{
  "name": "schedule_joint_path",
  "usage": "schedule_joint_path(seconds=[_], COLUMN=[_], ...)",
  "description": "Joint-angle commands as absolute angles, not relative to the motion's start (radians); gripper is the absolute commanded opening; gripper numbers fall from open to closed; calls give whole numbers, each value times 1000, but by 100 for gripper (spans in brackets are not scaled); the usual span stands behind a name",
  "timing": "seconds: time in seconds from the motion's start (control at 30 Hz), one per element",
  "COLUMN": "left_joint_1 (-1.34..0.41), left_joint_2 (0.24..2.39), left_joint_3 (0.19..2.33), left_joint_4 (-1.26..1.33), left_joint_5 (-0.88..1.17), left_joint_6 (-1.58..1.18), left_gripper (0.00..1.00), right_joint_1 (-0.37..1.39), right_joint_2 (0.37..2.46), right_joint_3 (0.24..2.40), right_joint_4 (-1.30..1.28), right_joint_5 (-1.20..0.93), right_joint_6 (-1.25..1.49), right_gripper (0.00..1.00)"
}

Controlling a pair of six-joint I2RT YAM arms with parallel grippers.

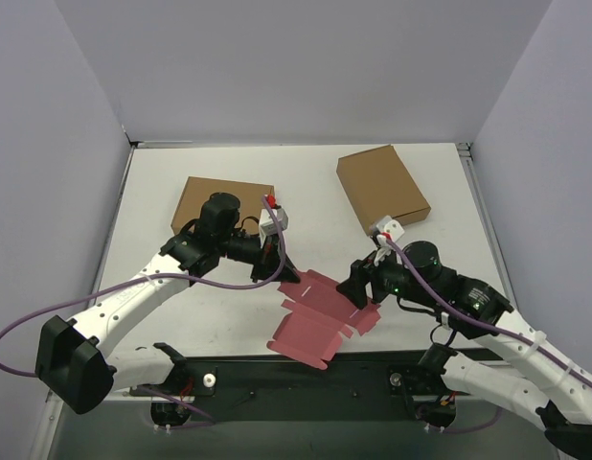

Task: Fold the paper box

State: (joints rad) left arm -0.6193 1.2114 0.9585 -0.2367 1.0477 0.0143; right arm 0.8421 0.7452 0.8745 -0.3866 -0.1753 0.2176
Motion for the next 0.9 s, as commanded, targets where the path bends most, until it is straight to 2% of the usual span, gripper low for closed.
schedule_joint_path(seconds=[0.0,0.13,0.17,0.23,0.5,0.87], left_joint_1=[-621,-621,-621,-621,-620,-620], left_joint_2=[1212,1213,1212,1210,1219,1221], left_joint_3=[1008,1008,1009,1008,1012,1012], left_joint_4=[-232,-232,-232,-232,-250,-249], left_joint_5=[1106,1106,1106,1100,1100,1114], left_joint_6=[34,32,29,31,41,38], left_gripper=[0,0,0,0,0,0], right_joint_1=[868,899,903,914,920,920], right_joint_2=[805,839,842,850,779,787], right_joint_3=[913,922,922,922,907,888], right_joint_4=[-391,-397,-397,-397,-399,-410], right_joint_5=[-222,-233,-229,-215,-181,-247], right_joint_6=[169,169,169,173,176,183], right_gripper=[53,41,35,31,34,30])
